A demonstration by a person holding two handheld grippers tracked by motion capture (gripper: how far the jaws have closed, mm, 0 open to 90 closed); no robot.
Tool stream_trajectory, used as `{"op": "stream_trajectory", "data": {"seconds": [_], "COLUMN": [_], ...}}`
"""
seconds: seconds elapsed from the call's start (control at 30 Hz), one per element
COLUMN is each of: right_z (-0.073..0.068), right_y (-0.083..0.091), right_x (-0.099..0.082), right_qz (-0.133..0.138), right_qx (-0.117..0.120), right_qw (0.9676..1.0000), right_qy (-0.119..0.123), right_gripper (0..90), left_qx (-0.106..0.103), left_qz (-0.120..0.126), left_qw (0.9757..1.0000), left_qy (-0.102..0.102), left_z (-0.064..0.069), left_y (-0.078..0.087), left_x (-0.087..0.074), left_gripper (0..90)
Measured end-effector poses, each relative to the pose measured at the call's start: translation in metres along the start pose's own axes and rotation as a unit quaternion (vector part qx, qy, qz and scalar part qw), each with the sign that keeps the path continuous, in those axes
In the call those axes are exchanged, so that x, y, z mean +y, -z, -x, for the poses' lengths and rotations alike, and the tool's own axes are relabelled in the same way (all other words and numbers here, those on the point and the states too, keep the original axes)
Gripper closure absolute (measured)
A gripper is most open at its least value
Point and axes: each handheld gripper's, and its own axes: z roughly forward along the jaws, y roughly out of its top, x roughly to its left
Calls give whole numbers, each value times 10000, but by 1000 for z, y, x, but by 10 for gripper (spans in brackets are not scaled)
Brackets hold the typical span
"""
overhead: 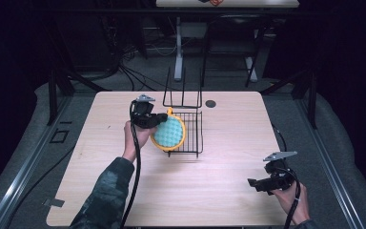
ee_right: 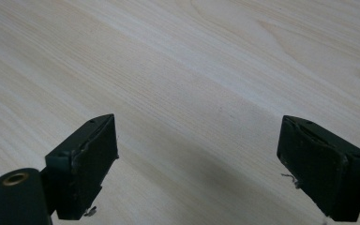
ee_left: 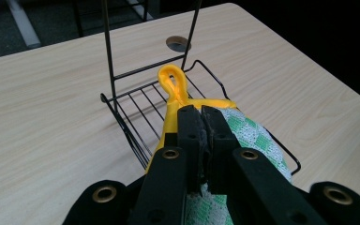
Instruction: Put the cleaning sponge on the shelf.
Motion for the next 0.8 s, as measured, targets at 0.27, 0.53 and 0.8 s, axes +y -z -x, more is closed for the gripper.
{"op": "stream_trajectory", "data": {"seconds": [0.27, 0.53, 0.8], "right_z": [0, 1, 1], "right_y": [0, 0, 1], "right_x": [0, 0, -1], "right_qz": [8, -15, 27], "right_qx": [13, 16, -13], "right_qw": [10000, 10000, 10000], "right_qy": [-10, -19, 14], "right_gripper": [122, 122, 123], "left_qx": [83, 6, -26], "left_qz": [174, 143, 124], "left_qw": [9998, 9997, 9990], "left_qy": [61, 203, 424], "left_z": [-2, -3, -7], "left_y": [-9, -25, -36], "left_x": [-3, -7, -11], "left_gripper": [873, 873, 873]}}
